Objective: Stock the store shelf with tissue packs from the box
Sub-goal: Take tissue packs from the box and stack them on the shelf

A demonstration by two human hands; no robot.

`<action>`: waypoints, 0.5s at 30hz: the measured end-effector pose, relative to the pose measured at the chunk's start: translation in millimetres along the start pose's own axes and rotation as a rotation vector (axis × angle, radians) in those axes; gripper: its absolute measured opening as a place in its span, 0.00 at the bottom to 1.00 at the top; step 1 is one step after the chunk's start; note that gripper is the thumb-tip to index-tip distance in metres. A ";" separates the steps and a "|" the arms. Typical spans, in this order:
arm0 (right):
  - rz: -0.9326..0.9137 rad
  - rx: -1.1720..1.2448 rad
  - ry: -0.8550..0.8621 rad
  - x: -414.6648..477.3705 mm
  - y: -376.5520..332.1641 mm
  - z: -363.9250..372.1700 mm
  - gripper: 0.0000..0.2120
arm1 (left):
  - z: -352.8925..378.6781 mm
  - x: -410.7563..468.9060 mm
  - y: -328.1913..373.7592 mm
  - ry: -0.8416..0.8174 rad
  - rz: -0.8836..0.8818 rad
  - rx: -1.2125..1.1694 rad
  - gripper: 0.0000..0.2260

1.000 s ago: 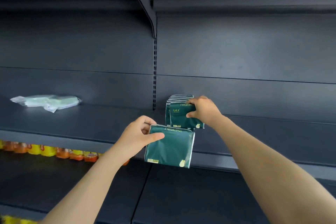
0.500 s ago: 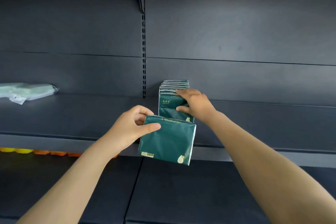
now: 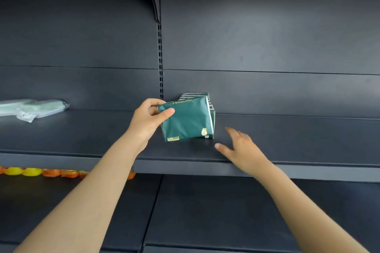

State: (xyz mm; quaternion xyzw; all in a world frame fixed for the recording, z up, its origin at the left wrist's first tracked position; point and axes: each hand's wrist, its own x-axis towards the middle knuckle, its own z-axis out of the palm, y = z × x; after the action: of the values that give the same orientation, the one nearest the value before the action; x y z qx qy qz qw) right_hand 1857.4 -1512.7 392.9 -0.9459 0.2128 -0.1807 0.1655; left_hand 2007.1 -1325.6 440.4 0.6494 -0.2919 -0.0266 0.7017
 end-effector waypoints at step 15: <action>-0.027 -0.278 0.094 -19.1 4.6 22.9 0.25 | 33.5 26.1 -56.3 0.029 0.166 0.573 0.35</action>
State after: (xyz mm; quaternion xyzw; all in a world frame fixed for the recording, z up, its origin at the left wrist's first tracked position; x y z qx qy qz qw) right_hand 1849.1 -1502.4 365.9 -0.9530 0.2306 -0.1957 0.0202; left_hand 2033.1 -1375.2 397.5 0.7952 -0.3297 0.1236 0.4936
